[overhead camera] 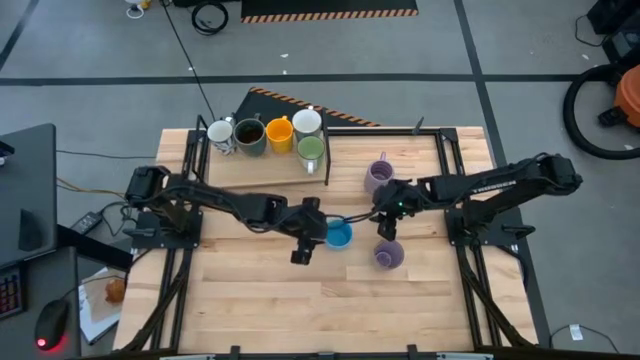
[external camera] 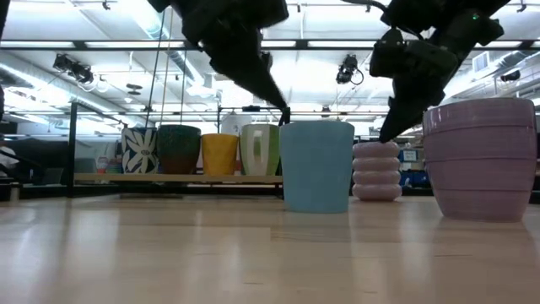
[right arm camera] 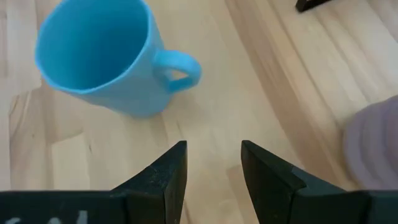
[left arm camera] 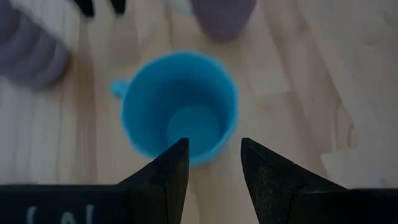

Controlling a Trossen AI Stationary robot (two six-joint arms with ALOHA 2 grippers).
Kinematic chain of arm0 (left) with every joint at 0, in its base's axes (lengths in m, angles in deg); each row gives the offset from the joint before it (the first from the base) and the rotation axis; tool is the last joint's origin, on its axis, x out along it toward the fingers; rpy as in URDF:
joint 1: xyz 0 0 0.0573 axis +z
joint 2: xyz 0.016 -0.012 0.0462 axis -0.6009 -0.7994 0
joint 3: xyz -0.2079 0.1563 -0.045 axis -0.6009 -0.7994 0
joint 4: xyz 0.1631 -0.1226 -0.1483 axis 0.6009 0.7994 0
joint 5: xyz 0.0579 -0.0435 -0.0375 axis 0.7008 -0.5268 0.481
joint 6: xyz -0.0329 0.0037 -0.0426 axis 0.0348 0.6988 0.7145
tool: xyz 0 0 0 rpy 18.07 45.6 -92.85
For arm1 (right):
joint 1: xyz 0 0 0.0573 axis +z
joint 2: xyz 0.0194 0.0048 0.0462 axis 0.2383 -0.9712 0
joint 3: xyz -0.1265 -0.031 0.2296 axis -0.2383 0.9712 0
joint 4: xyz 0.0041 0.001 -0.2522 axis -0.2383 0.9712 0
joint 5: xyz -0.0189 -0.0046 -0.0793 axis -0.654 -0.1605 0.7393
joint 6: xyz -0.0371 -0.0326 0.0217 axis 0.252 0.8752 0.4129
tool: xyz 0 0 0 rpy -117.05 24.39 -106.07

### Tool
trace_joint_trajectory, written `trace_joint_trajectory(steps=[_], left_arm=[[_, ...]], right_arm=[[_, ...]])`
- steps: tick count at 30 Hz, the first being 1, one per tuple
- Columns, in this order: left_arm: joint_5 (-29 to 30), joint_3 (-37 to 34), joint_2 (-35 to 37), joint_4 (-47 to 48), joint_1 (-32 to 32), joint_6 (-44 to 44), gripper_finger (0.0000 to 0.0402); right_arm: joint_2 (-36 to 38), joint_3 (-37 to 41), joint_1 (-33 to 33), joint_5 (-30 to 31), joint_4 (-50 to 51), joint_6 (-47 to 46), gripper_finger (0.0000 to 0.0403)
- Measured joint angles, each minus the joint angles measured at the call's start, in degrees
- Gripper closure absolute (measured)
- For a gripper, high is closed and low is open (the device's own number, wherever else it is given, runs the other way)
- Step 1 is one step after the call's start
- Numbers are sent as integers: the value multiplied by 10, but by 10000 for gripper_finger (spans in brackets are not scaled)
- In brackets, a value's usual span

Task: Place coffee mugs
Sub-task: Put the blue mug on the shelf

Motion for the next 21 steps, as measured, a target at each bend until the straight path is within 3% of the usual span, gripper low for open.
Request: trace_joint_trajectory(steps=[10,18,21], left_arm=[[1,0,0,-88,-23,-27,249],[1,0,0,-85,-48,-12,249],[-24,0,0,-63,-60,3,249]], right_arm=[[-9,0,23,5,-75,28,245],[-66,0,16,43,-169,78,245],[-85,0,2,50,-182,89,245]])
